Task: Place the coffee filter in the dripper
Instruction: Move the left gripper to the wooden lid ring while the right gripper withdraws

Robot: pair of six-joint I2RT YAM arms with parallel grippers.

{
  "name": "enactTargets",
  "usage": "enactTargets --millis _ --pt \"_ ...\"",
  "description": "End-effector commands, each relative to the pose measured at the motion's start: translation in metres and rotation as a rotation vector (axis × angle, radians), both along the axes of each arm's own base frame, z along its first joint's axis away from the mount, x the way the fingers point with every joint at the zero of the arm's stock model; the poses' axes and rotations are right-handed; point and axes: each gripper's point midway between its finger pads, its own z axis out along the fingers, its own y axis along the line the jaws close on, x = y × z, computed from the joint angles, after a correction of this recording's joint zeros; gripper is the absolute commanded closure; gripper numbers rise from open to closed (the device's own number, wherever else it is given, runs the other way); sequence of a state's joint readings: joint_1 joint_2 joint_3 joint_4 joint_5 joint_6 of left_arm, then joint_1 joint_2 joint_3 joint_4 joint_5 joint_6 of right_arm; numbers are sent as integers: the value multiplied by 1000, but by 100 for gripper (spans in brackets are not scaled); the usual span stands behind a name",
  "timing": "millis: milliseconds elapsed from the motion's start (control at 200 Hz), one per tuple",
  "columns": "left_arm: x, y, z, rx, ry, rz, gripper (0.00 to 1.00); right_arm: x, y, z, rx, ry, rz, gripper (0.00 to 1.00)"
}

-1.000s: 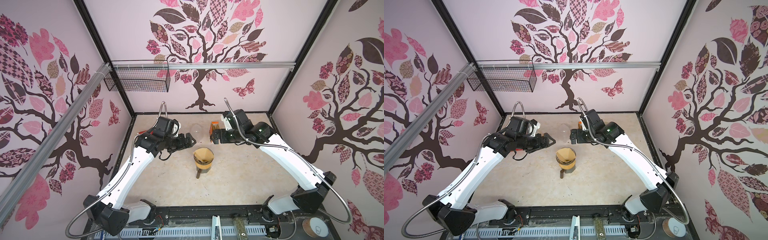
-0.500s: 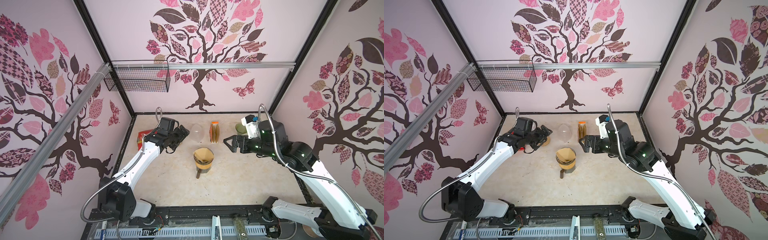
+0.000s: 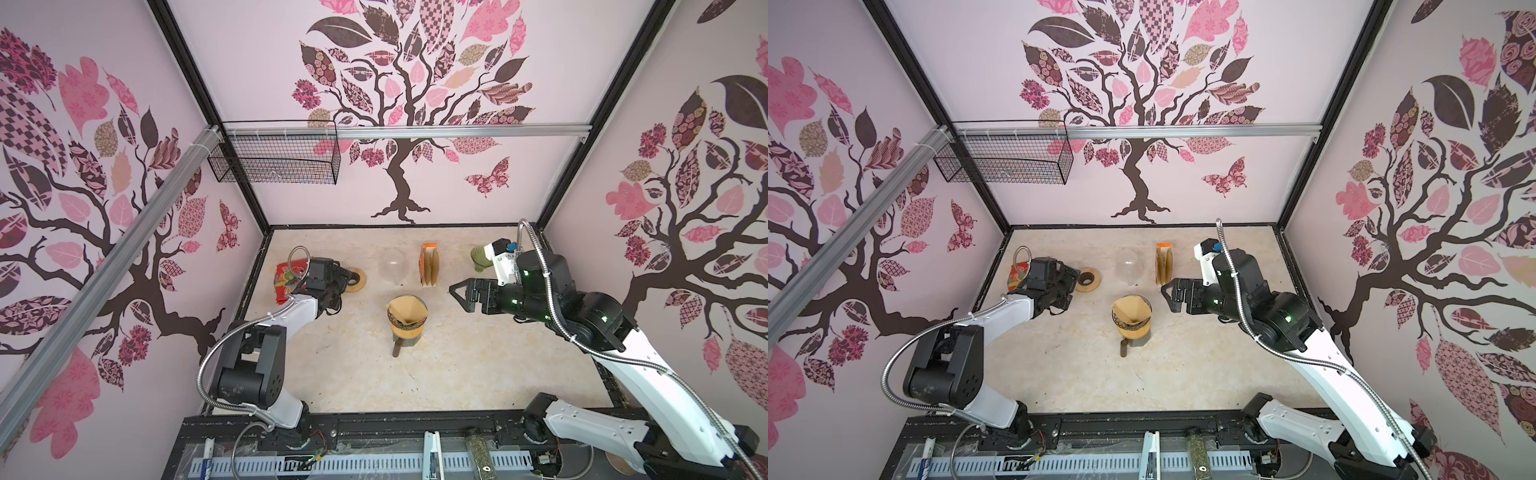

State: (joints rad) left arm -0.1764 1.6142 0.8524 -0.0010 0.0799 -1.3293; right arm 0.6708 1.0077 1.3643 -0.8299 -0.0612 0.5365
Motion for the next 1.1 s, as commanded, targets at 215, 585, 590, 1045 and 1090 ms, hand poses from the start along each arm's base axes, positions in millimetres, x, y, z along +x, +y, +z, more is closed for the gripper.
enactTargets --millis 215,585,590,1045,1090 --pt "13 -4 -32 -94 -55 52 19 3 -17 3 -8 -32 -89 0" --pt "16 0 -54 -147 -117 103 37 4 -16 -1 -30 -22 -76 0" --pt "16 0 -54 -148 -118 103 37 4 -15 -1 -30 -22 -75 0" --pt "36 4 -40 -214 -215 93 53 6 -12 -9 -48 -8 -63 0" --pt "38 4 -38 -221 -225 92 55 6 -12 -9 -47 -8 -63 0"
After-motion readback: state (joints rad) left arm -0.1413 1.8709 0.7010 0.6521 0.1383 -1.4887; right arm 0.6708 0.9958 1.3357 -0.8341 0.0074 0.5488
